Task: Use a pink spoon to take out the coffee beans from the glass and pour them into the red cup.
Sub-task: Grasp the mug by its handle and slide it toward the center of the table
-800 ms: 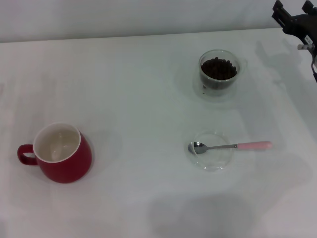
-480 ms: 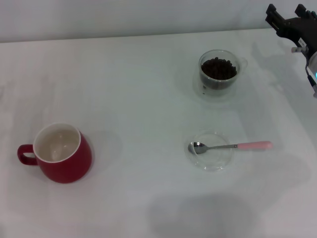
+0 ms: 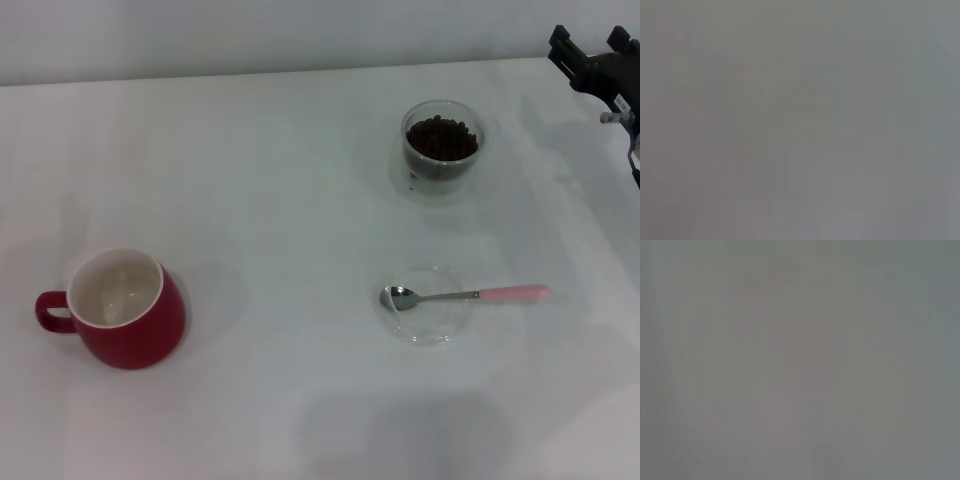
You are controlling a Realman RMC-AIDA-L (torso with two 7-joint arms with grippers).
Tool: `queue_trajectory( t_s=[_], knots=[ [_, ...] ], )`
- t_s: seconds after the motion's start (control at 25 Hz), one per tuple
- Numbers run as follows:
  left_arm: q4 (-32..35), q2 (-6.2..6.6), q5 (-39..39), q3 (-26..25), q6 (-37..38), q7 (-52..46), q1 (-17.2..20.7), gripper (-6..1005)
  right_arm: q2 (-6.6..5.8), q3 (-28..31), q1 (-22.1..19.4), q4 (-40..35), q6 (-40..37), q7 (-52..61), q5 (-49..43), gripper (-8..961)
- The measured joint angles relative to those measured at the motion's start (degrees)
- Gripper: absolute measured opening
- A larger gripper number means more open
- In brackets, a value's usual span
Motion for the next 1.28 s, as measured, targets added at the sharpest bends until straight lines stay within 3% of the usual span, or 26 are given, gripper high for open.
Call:
queue_trajectory(
  t_s=[0.44,0.48,0.68,0.96,1.12,1.28],
  knots=[
    [2.36,-0.06,4.42,0.01,3.45,-0.24,5.04,887,-0.05,0.13,-0.72,-0.26,-0.11,-0.01,-0.01,864],
    [3.18,-0.12,6.60,-0.01,6.25,-0.27,7.91,887,-0.08,0.14,-0.71,-0.31,-0.11,-0.01,0.00,864],
    [4.00,-0.17,9.24,0.02,10.81,-0.49,12.44,886,-0.18,0.15,-0.35,-0.67,-0.11,-0.01,0.01,863],
    [2.06,-0.01,19.47,-0.01,15.59,-2.43,19.55,886,-0.30,0.20,0.24,-2.39,0.52,-0.01,-0.01,863],
    [-2.18,0.11,27.88,0.00,16.67,-2.42,20.05,886,-0.36,0.24,0.76,-3.60,0.62,-0.01,0.00,863],
    [-6.02,0.19,36.01,0.00,16.74,-2.26,17.73,886,-0.31,0.24,1.73,-3.77,0.92,-0.01,0.00,863]
  ],
)
